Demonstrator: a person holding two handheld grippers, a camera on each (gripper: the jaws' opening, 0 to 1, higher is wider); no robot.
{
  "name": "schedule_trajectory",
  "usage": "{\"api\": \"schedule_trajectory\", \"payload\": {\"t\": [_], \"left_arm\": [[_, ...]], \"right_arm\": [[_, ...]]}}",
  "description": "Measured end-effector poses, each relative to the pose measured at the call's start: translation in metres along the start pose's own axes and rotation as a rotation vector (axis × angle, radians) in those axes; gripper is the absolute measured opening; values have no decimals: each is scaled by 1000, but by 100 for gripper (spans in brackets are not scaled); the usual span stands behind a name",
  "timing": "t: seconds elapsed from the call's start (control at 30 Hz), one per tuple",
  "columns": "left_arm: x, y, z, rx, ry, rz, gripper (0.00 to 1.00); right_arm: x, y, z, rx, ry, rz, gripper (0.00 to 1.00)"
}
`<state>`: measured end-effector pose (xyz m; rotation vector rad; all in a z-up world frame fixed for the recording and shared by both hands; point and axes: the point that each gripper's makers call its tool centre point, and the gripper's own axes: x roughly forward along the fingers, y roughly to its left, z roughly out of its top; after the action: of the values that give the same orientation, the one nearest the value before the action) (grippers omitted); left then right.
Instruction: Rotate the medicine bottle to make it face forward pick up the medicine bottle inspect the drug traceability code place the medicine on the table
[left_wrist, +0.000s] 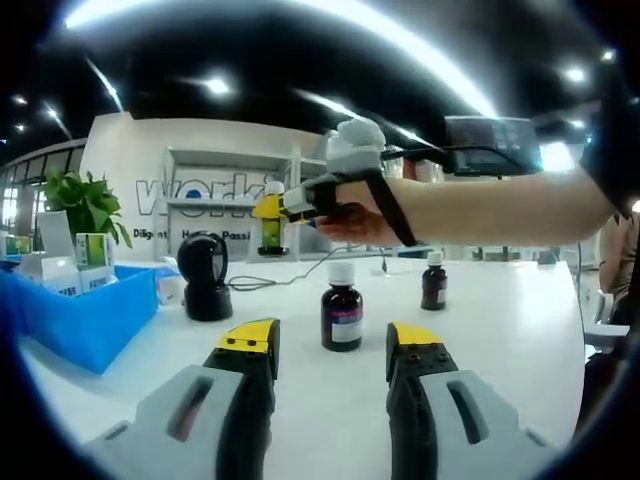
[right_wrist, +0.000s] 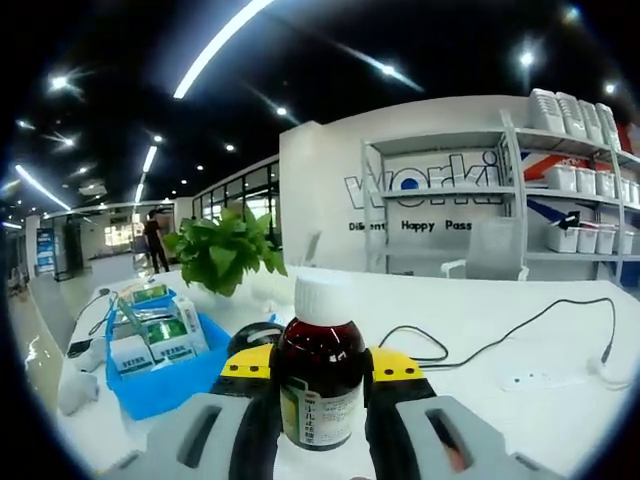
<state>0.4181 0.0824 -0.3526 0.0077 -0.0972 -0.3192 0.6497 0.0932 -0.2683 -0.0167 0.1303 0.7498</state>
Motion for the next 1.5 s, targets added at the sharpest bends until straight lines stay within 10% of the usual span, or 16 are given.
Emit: {"api": "schedule_trajectory", "payload": {"t": [0.9,1.5], "left_arm": [[0,-1,1,1,-2,-2,34],[0,-1,-1,4,4,1,33]], "right_arm": [[0,1,-33,45,57,-21,27],[-31,-13,25,-15,-38,-4,27]]}}
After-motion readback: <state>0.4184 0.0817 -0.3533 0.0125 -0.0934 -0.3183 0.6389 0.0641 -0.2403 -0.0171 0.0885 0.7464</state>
